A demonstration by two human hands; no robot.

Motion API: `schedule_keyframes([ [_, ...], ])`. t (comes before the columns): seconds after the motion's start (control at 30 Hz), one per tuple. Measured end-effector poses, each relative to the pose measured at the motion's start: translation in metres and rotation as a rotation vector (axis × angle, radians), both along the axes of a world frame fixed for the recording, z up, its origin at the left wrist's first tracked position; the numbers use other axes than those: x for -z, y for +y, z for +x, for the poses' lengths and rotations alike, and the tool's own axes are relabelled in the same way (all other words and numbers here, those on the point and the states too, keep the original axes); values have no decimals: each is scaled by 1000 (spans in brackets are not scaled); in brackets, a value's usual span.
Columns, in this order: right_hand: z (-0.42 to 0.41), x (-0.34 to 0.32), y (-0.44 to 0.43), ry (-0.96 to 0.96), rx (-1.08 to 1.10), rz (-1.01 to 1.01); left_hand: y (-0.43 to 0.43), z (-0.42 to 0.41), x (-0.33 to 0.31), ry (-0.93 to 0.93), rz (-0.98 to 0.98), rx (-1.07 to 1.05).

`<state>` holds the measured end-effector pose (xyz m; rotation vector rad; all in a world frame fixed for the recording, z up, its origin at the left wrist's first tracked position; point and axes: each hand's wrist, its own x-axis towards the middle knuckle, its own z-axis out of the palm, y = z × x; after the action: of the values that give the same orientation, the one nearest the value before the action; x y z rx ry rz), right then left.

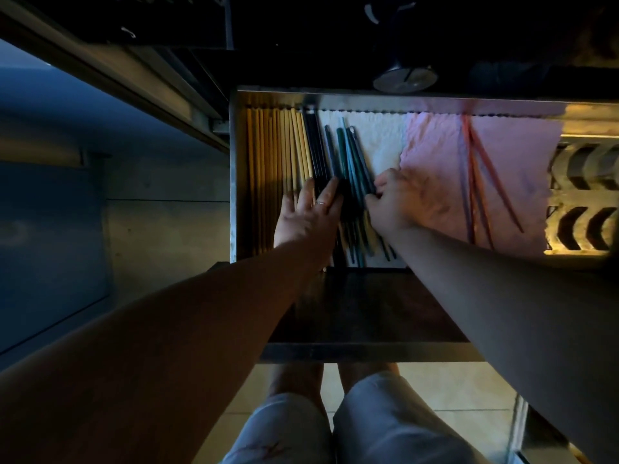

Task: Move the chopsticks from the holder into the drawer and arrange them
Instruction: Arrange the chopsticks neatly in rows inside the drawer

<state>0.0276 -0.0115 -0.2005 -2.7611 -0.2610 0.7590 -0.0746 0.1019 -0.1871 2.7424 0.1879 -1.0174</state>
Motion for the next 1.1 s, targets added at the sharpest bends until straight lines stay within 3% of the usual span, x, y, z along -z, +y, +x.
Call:
schedule_keyframes([
  [0.27, 12, 1, 5, 98, -68, -170, 1, -3, 2, -30, -31, 24],
  [0.63, 8, -4, 10, 57, -50, -181, 3, -6, -2, -49, -45, 7],
  [0.87, 10, -13, 17, 179, 88, -88, 4, -9, -2, -38, -65, -8],
  [1.1, 4, -11, 31, 227, 29, -64, 9, -10, -2, -27, -94, -46],
])
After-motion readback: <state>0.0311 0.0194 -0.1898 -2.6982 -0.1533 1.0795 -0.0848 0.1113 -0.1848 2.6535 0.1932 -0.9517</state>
